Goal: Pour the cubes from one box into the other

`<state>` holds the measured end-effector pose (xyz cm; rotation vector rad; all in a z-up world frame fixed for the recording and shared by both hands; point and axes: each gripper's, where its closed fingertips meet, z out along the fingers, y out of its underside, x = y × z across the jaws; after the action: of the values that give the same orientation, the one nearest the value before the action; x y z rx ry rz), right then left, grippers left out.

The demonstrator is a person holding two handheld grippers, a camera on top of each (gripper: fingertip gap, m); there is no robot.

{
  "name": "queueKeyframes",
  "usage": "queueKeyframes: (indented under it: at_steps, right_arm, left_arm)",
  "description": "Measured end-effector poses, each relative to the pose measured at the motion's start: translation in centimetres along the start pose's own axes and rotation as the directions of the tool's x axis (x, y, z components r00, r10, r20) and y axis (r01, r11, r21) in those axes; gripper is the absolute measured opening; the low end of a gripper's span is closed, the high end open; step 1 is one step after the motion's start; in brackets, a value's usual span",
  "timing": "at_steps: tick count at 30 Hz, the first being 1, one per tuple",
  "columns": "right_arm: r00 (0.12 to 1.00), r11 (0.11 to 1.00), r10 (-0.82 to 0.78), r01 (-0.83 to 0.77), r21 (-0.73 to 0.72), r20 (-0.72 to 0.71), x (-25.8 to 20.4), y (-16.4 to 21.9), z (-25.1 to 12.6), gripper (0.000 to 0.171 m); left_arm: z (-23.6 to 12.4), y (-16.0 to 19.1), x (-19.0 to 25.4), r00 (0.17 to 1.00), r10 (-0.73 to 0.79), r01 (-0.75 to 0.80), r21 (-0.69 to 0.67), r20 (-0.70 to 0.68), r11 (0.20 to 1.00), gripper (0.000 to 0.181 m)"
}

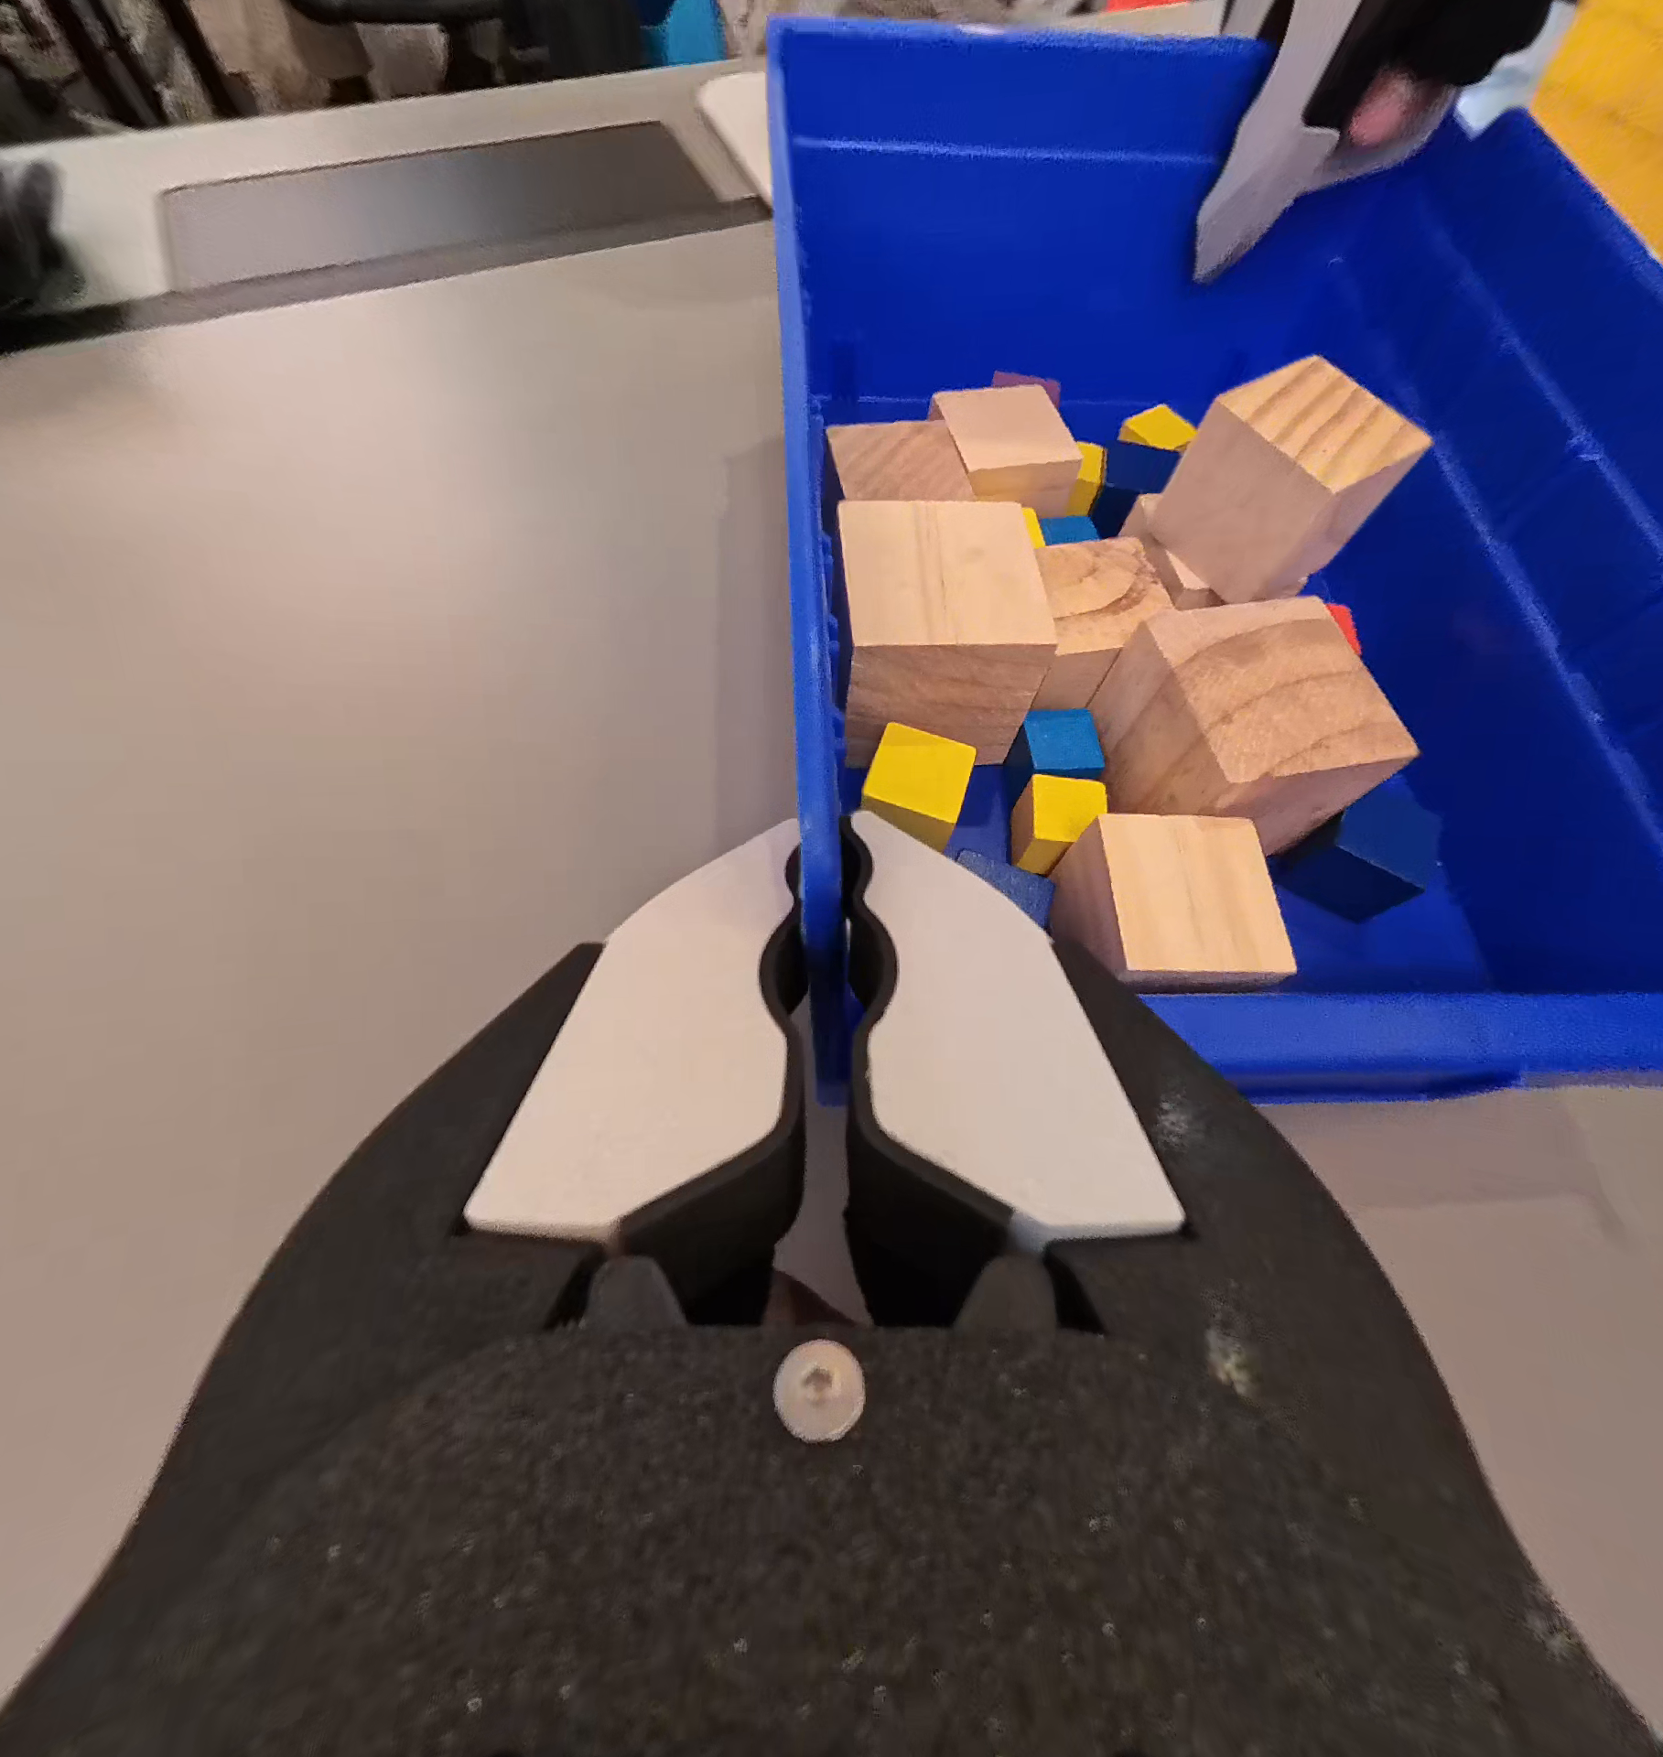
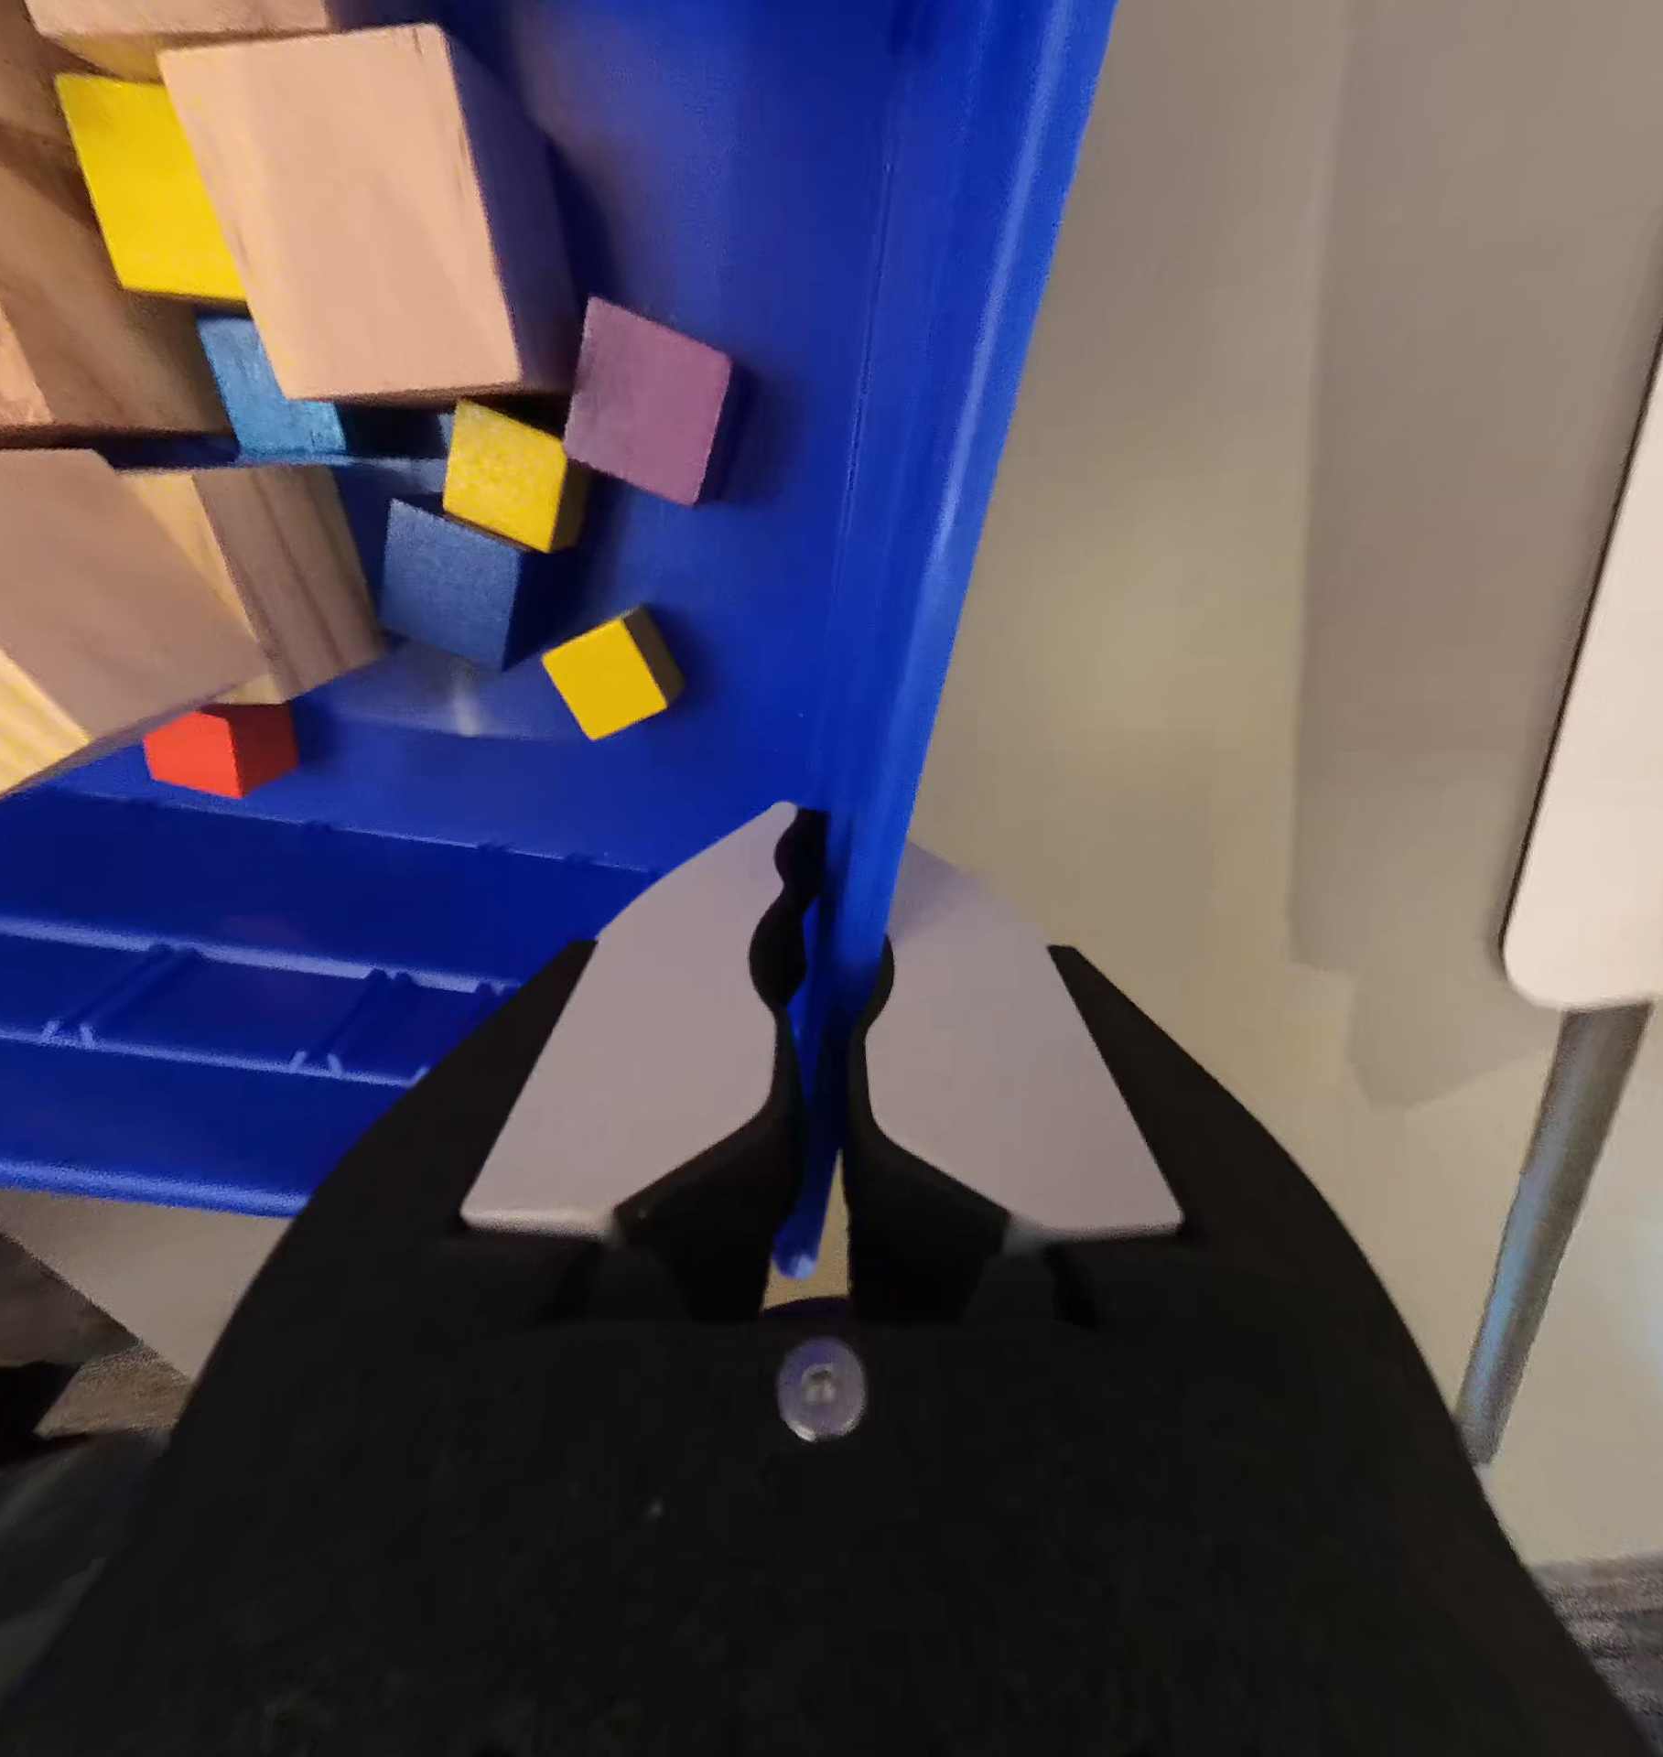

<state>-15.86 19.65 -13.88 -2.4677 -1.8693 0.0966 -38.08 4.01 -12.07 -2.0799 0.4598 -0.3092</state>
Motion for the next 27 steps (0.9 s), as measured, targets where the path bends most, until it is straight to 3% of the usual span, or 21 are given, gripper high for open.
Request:
queueKeyframes:
  at_steps: [4, 10, 14, 18, 23, 27]
  right_arm:
    - [0.996, 0.999, 0.049, -0.047, 0.026, -0.074, 1.1, 6.6, -5.1, 0.002]
    - [0.96, 0.98, 0.197, -0.186, 0.07, -0.199, 3.7, 19.8, -15.1, 0.002]
    - [0.899, 0.94, 0.342, -0.322, 0.114, -0.275, 7.1, 29.5, -20.3, 0.002]
    - [0.829, 0.888, 0.459, -0.433, 0.155, -0.318, 11.9, 38.4, -23.2, 0.003]
    - [0.709, 0.839, 0.543, -0.443, 0.314, -0.45, 18.4, 44.2, -25.3, 0.003]
    - [0.661, 0.832, 0.551, -0.383, 0.402, -0.509, 20.2, 45.9, -25.1, 0.003]
  left_arm:
    - [1.2, -3.4, 5.8, 0.994, 0.091, -0.089, 0.039, -0.056, 0.995, 0.003]
    - [3.9, -13.1, 16.2, 0.966, 0.229, -0.213, 0.129, -0.117, 0.968, 0.003]
    - [8.7, -19.9, 23.1, 0.94, 0.293, -0.264, 0.169, -0.174, 0.95, 0.002]
    - [15.4, -25.5, 29.2, 0.907, 0.356, -0.315, 0.201, -0.224, 0.928, 0.002]
    - [23.3, -29.9, 33.0, 0.877, 0.464, -0.42, 0.266, -0.127, 0.868, 0.002]
    - [25.8, -31.2, 33.8, 0.864, 0.502, -0.458, 0.347, -0.043, 0.818, 0.002]
